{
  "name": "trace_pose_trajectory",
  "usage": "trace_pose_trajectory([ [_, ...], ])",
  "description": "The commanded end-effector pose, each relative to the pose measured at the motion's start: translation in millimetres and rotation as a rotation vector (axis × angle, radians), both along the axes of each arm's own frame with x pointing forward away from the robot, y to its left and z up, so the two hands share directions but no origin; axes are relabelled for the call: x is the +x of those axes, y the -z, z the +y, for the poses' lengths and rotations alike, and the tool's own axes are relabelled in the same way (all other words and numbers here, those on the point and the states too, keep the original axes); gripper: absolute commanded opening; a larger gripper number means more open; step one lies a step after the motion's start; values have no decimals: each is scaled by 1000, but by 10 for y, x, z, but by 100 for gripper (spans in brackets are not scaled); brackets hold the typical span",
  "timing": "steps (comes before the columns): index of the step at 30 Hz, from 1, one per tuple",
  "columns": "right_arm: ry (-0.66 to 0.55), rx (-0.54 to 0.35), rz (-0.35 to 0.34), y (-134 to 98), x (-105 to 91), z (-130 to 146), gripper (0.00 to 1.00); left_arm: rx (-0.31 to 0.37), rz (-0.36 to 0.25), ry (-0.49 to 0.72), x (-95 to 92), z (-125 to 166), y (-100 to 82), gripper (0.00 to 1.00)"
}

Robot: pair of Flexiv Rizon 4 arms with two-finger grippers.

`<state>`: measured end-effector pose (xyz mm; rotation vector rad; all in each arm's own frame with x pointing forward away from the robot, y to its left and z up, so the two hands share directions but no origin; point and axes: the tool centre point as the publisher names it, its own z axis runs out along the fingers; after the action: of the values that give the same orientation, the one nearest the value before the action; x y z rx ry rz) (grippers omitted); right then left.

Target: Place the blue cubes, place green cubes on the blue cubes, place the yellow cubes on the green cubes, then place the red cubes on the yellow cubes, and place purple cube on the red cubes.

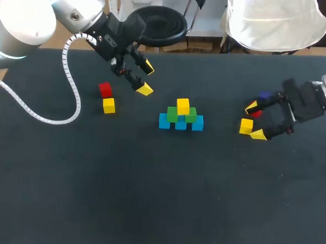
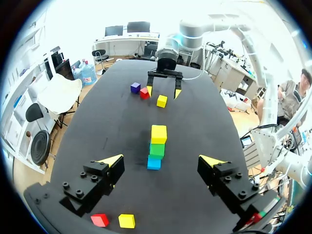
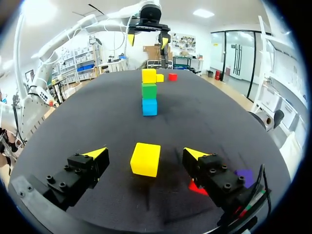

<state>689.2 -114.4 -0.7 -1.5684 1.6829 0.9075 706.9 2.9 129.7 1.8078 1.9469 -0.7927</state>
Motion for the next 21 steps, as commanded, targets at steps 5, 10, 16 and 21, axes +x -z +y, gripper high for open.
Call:
trace_pose_trajectory([
  [5,1,-4,0,82,-9,44,100,-3,-3,0,-7,9,6,100],
  [10,14,-2,2,93,-48,5,87,-3,-3,0,-7,9,6,100],
  [16,21,-4,2,95,-73,-26,75,-3,-3,0,-7,9,6,100],
  [21,19,0,-5,97,-90,-16,45,-3,-3,0,-7,9,6,100],
])
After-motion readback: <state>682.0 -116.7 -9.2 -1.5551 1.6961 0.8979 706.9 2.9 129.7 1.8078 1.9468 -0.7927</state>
